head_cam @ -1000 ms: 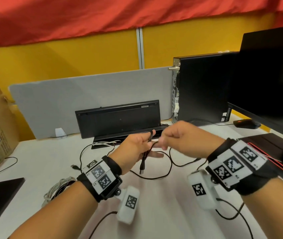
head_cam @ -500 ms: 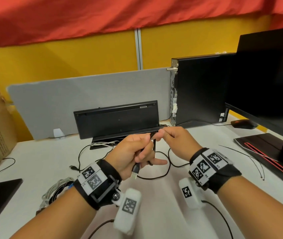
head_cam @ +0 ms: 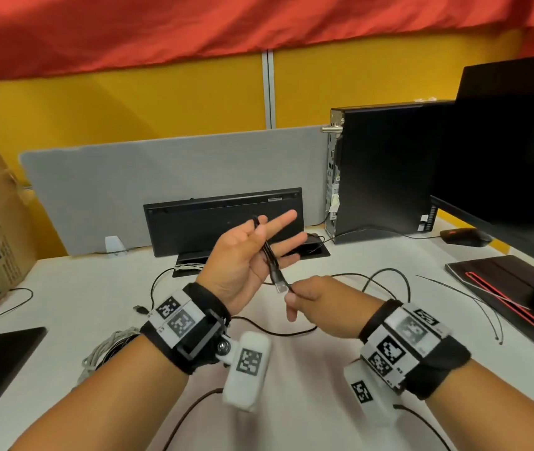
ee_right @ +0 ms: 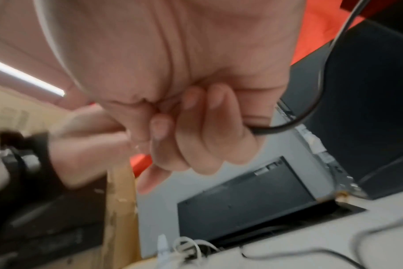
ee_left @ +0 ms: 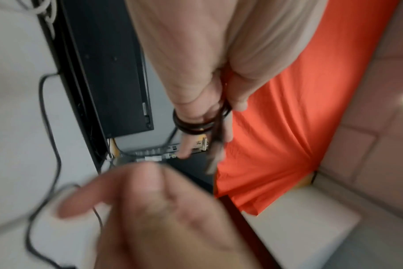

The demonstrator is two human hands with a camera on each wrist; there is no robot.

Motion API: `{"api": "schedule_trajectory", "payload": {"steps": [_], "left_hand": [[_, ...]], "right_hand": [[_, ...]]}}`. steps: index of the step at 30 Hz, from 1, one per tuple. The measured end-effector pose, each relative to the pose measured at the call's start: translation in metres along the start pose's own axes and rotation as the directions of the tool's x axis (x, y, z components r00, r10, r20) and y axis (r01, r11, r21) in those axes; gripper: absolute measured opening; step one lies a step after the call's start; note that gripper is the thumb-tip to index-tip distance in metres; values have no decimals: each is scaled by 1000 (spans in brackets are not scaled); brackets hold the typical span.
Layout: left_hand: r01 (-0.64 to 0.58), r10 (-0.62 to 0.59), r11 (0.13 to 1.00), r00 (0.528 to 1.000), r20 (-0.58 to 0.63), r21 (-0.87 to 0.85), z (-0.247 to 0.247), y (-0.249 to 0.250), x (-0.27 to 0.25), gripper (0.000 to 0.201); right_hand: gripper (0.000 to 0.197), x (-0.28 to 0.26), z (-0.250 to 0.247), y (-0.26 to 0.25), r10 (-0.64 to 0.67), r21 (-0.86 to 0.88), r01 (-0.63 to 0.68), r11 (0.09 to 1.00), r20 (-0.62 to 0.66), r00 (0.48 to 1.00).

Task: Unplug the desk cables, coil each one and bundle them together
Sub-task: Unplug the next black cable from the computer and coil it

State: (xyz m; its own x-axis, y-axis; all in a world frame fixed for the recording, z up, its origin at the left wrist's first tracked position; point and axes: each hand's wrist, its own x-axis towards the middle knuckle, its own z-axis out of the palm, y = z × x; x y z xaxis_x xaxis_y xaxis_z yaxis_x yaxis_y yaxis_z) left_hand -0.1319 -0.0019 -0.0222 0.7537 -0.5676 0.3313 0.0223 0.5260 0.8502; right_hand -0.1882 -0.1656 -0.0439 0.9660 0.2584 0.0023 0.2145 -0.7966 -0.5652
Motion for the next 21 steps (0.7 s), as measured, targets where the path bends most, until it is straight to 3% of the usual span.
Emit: {"api": "schedule_trajectory", "payload": {"steps": [4, 8, 10, 12, 16, 18, 21], "left_hand": [[57, -34, 936, 997, -71, 346, -2, -6, -4, 60], [205, -169, 839, 979, -117, 503, -5, -8, -6, 52], [270, -256, 821, 962, -99, 503, -4, -8, -10, 46], [264, -306, 831, 952, 7, 489, 1, -7, -16, 39], [236, -312, 839, 947, 77, 490, 7, -7, -20, 36], [264, -326, 866, 942, 79, 425, 8, -6, -18, 44], [300, -336, 918, 935, 110, 259, 8, -3, -18, 40]], "right_hand": [[32, -11, -16, -17, -44, -215, 40, 976, -14, 999], [27, -19, -37, -26, -160, -238, 128, 963, -122, 979], [25, -18, -48, -26, -182, -230, 132, 964, -213, 960], [20, -14, -55, -22, -186, -191, 130, 973, -312, 932], [14, -2, -59, -8, -153, -53, 145, 988, -469, 870], [12, 2, -55, -1, -123, 1, 146, 989, -529, 839], [11, 8, -45, 5, -135, 16, 176, 984, -576, 806]]}}
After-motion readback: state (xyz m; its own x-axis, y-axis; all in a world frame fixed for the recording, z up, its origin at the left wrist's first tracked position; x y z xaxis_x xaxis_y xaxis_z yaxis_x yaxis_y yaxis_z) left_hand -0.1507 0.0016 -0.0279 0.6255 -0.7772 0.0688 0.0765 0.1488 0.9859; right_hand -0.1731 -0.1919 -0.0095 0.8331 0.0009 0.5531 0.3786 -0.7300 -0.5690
